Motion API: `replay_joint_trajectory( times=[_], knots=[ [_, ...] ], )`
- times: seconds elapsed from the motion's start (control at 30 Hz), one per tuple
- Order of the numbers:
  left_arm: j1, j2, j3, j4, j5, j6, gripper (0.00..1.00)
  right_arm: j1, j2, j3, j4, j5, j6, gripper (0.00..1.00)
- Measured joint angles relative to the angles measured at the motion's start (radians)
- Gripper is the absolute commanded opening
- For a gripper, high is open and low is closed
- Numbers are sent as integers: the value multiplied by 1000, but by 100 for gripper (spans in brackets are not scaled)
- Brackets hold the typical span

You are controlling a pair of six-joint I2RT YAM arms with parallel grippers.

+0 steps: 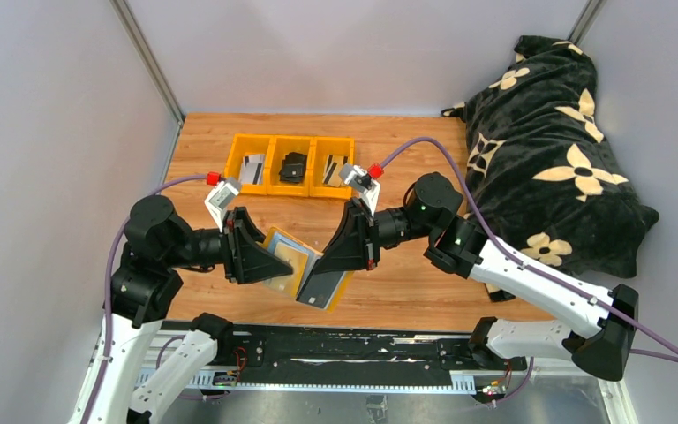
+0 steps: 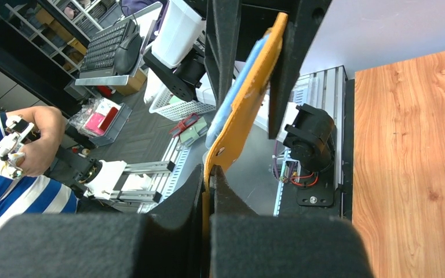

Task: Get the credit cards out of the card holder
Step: Remove the credit card from the card holder.

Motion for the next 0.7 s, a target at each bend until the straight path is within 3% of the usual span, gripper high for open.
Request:
replay_joint_trajectory(
  times=[0.1,0.23,0.3,0.7],
  knots=[
    [0,-8,-14,36,35,-36,36,0,-5,-18,16,0,1,0],
    [0,-9,-16,57,71,-65,54,0,-8,-29,28,4,2,0],
    [0,-12,-16,61,85,-79,56,0,-8,-30,32,5,6,0],
    [0,-46,-14,57,87,-72,26,-14,-11,-41,77,16,42,0]
  ],
)
